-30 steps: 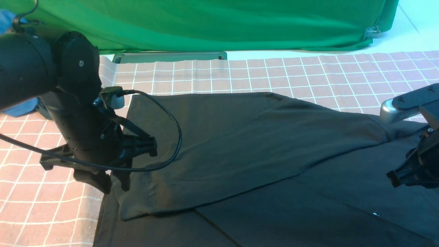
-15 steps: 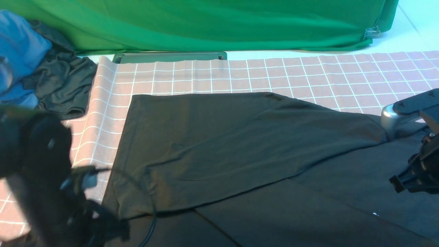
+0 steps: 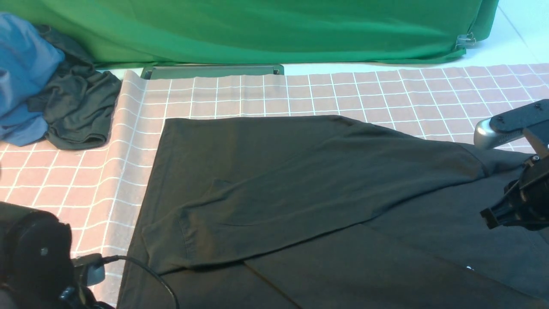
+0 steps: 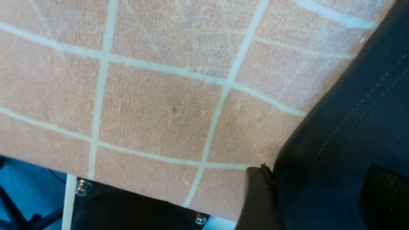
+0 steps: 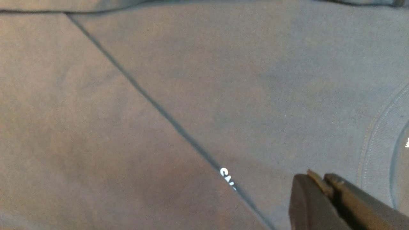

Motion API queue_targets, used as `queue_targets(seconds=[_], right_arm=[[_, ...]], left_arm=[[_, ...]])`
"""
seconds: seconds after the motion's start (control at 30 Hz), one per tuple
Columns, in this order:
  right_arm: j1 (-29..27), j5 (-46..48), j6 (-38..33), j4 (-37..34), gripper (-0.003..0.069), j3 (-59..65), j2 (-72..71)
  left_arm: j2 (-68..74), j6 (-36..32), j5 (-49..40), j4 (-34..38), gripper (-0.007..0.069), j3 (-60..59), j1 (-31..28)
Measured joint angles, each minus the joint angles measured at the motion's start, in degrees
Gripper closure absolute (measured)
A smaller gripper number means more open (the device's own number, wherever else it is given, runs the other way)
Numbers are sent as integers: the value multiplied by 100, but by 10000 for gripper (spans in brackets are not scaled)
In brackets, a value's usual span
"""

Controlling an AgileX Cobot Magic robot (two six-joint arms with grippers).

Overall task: Fold a long-sleeved shirt over a pink coffee tablecloth.
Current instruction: 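Grasp the near edge of the shirt at its hem and shoulder corners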

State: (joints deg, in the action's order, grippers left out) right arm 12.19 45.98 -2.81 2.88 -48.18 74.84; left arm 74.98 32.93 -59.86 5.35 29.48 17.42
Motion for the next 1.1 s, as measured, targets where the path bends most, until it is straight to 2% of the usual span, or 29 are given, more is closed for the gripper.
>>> queue_targets(seconds=[0.23, 0.37, 0.4, 0.43, 0.5, 0.57, 0.6, 0.7, 0.9, 0.97, 1.1], right_arm=[[0, -2, -53, -5, 569, 0, 0], [0, 33, -70, -11, 569, 0, 0], [0, 90, -113, -16, 569, -3, 0], [0, 116, -126, -16, 569, -3, 0], [0, 382, -171, -16, 569, -35, 0], [0, 669, -191, -30, 569, -94, 0], [0, 773, -191, -59, 569, -111, 0], [0, 1049, -282, -251, 569, -117, 0], [62, 1634, -899, -1121, 569, 312, -6], [256, 1661, -1030, -1168, 568, 628, -11], [1089, 1486, -1166, -1201, 559, 1189, -17]], left_arm=[[688, 5, -78, -15, 214, 0, 0], [870, 5, -102, 57, 261, 40, 0], [920, 5, -97, 113, 329, 52, 0], [926, 5, -97, 113, 338, 52, 0], [958, -46, -61, 187, 473, 53, 0], [964, -105, -56, 194, 564, 53, 0], [958, -154, -56, 194, 585, 53, 0], [873, -174, -49, 166, 599, 35, 0], [151, -153, -224, 56, 599, 37, 0], [-126, -105, -252, 38, 599, 37, 0], [-510, 24, -265, 38, 599, 37, 0]])
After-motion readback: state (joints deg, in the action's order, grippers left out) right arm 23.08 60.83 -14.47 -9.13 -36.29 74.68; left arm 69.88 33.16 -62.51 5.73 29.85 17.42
